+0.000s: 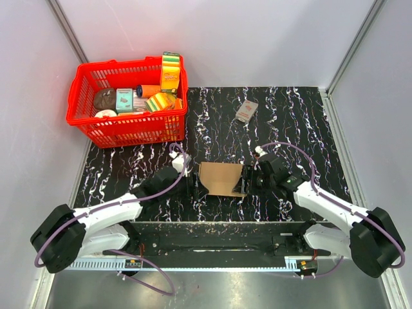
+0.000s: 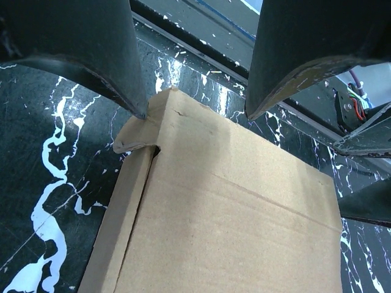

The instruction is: Fold the paper box

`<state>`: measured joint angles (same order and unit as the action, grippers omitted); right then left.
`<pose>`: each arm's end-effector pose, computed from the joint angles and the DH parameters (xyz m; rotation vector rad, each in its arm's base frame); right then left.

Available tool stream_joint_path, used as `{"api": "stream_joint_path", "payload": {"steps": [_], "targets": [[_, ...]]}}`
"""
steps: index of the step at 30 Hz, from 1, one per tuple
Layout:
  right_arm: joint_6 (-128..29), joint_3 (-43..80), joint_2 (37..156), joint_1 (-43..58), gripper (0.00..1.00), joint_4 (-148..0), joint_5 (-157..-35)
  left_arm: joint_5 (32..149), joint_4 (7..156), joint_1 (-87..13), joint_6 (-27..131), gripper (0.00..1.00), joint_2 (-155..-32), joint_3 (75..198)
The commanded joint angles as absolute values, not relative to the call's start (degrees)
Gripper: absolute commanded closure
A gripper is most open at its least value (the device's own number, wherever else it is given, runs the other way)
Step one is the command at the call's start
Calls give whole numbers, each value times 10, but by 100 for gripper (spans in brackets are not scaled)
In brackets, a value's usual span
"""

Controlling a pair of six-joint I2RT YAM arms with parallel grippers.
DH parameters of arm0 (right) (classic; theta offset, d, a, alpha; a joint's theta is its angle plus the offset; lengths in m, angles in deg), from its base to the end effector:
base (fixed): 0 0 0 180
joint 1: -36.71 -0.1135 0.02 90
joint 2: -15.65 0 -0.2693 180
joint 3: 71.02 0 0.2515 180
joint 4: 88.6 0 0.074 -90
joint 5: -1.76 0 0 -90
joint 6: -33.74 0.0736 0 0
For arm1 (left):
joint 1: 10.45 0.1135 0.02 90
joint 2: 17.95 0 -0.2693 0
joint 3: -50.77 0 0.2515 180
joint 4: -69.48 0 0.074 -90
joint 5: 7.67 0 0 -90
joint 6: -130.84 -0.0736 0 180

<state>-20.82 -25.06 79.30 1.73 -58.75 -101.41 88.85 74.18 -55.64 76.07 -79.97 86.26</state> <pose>0.1857 0.1504 0.1709 -0.1039 2.5450 0.8099 0.1664 -0.1793 0.1627 0.2686 2.2471 -0.9207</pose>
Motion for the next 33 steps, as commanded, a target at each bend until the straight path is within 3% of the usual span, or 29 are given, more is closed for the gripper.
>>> {"api": "stream_joint_path", "payload": {"steps": [1, 9, 33], "targets": [[-203, -252, 798, 13, 30, -615, -1027, 904, 707, -559, 763, 24, -806, 871], [-231, -238, 778, 13, 26, -559, -958, 868, 756, -558, 741, 20, -785, 882], [-214, -258, 821, 13, 30, -638, -1023, 913, 677, -558, 763, 20, -840, 877]]}}
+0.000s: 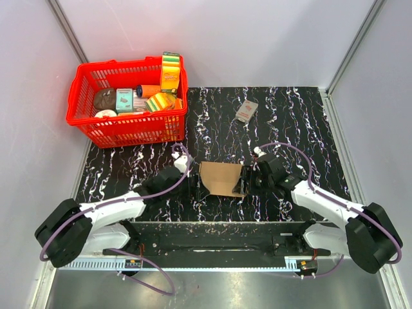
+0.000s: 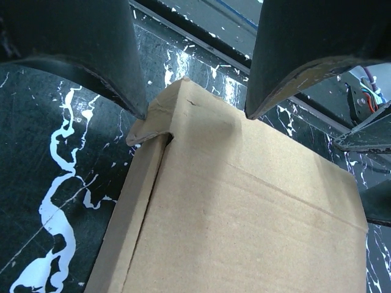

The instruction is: Fold the paper box

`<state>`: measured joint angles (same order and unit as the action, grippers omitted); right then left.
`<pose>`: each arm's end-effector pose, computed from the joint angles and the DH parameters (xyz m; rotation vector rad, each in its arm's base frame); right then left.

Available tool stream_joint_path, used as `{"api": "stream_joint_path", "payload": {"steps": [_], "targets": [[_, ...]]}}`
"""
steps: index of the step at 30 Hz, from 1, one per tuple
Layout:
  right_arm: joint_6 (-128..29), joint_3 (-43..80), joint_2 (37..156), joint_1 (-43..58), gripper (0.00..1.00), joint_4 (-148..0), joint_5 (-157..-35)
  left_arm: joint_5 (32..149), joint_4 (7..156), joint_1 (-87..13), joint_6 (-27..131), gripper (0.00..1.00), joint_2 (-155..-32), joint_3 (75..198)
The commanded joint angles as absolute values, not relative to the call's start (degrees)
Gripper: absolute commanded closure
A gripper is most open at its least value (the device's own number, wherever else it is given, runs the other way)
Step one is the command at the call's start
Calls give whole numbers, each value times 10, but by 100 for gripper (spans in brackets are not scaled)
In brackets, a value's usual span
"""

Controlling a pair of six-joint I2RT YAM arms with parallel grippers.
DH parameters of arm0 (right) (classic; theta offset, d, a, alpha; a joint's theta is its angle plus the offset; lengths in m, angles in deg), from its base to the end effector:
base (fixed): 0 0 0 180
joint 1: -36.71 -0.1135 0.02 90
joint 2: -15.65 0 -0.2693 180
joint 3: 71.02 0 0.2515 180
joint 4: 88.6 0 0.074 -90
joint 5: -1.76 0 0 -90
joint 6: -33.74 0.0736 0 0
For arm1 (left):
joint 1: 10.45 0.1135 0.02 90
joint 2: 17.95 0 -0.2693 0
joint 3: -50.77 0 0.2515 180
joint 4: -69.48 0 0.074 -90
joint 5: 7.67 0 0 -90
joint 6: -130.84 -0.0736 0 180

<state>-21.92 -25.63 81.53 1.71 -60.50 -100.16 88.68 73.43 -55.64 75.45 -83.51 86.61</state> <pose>0.1896 0.1513 0.1617 -0.1155 2.5537 0.7685 0.1700 -0.1827 0.1524 0.2803 2.2859 -0.8886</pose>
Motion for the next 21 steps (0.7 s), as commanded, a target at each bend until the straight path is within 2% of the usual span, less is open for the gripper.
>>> {"api": "stream_joint_path", "payload": {"steps": [1, 21], "targets": [[-213, -258, 823, 13, 30, -640, -1024, 916, 673, -558, 764, 20, -842, 877], [-201, -260, 819, 13, 35, -651, -1041, 948, 659, -559, 772, 26, -849, 871]]}}
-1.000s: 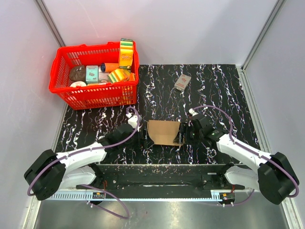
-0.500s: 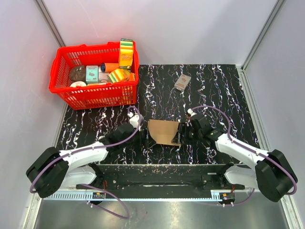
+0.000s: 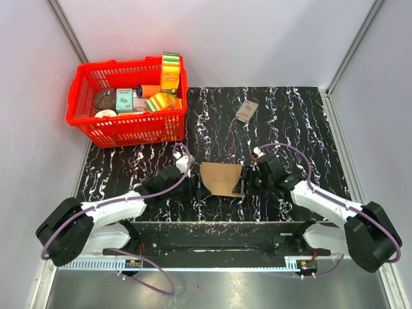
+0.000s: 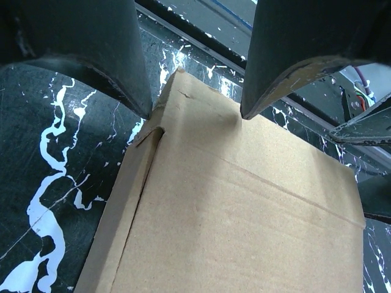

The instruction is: Fold the paper box

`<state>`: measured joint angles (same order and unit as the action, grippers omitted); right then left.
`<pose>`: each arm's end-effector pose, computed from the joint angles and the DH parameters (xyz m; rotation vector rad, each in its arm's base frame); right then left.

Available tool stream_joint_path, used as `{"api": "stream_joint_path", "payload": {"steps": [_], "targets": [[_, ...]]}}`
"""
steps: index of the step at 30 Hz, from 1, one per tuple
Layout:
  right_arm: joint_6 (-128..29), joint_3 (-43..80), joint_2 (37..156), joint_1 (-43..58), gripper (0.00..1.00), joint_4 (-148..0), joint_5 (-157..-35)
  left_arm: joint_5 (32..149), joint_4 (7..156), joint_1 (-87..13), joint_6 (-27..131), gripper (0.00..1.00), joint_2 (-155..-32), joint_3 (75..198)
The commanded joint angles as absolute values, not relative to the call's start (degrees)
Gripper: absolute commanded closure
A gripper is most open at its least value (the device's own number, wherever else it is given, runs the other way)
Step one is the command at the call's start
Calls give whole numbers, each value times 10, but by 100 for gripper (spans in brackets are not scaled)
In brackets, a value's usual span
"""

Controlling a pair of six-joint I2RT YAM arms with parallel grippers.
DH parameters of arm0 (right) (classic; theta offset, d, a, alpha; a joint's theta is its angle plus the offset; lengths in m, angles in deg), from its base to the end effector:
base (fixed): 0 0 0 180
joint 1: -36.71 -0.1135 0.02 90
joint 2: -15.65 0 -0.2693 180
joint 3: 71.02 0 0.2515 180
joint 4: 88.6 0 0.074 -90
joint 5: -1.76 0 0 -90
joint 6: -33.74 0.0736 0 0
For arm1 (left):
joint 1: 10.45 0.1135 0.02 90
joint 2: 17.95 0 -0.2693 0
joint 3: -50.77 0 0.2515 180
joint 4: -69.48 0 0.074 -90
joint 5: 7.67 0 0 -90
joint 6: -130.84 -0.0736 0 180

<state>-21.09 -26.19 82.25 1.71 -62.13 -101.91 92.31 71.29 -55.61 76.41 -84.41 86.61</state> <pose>0.1895 0.1539 0.1588 -0.1132 2.5582 0.8118 0.1690 -0.1880 0.1537 0.3021 2.2819 -0.9711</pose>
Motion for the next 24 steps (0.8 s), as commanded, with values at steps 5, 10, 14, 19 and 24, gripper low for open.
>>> {"api": "stream_joint_path", "payload": {"steps": [5, 10, 14, 19, 24], "targets": [[-199, -261, 820, 13, 38, -655, -1043, 952, 654, -559, 775, 29, -850, 869], [-196, -261, 820, 13, 40, -656, -1049, 959, 648, -560, 778, 32, -852, 867], [-194, -262, 820, 13, 41, -656, -1048, 963, 642, -560, 781, 33, -854, 866], [-195, -262, 820, 13, 41, -654, -1044, 966, 638, -559, 782, 35, -859, 866], [-196, -261, 819, 13, 41, -654, -1042, 966, 637, -559, 783, 38, -861, 868]]}}
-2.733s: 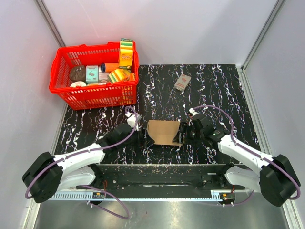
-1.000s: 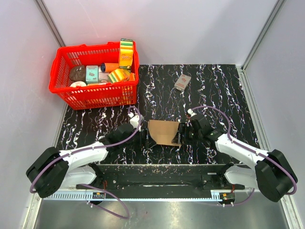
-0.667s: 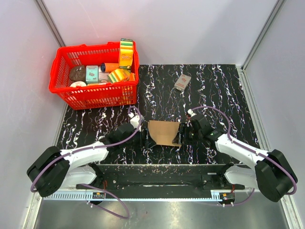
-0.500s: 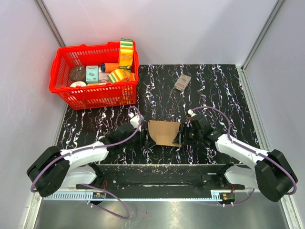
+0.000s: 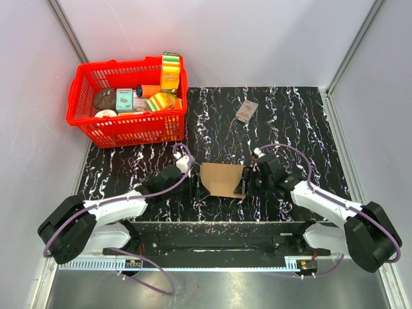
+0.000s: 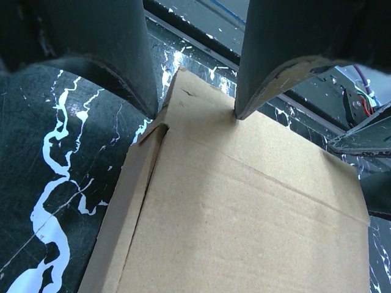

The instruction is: Fold the paper box

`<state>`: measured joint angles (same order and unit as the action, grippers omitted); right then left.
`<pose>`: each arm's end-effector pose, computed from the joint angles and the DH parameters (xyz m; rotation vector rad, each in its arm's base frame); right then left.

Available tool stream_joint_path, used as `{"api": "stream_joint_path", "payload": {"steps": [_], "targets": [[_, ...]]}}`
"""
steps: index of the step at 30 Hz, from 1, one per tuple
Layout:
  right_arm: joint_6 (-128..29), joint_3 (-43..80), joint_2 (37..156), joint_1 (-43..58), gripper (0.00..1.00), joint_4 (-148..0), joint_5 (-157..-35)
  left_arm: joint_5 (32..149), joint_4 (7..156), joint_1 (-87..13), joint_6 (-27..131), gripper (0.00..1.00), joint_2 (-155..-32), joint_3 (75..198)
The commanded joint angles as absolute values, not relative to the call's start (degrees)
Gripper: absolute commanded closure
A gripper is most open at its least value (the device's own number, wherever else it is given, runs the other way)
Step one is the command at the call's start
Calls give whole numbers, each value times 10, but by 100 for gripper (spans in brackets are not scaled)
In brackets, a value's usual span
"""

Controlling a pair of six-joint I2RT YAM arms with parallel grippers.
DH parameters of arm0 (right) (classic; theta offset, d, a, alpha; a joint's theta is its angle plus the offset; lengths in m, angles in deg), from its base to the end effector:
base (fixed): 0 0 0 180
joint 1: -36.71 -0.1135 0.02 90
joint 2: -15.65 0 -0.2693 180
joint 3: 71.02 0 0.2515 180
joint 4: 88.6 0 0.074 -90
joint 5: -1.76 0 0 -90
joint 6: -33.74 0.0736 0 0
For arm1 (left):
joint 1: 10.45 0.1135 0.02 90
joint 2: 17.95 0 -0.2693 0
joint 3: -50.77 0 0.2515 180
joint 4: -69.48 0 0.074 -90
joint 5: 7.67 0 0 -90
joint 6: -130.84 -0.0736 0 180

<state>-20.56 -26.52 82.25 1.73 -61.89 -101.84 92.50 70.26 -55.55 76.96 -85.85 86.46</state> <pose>0.1883 0.1529 0.1565 -0.0990 2.5703 0.8085 0.1703 -0.1893 0.1492 0.2924 2.2960 -0.9734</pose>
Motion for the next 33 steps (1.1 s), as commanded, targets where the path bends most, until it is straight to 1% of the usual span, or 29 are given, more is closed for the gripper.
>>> {"api": "stream_joint_path", "payload": {"steps": [1, 4, 14, 24, 27, 31, 33], "targets": [[-195, -261, 819, 13, 42, -653, -1043, 967, 637, -559, 782, 38, -861, 868], [-196, -260, 821, 13, 41, -654, -1043, 967, 637, -559, 781, 40, -862, 868], [-226, -257, 833, 14, 42, -629, -1024, 951, 660, -560, 754, 40, -876, 874], [-237, -261, 836, 14, 45, -636, -1017, 943, 673, -559, 738, 40, -881, 880], [-237, -265, 835, 14, 48, -643, -1015, 942, 669, -560, 738, 40, -883, 879], [-240, -265, 836, 13, 48, -645, -1013, 940, 669, -559, 736, 40, -884, 878], [-242, -265, 834, 14, 45, -644, -1012, 939, 672, -559, 735, 40, -881, 878]]}}
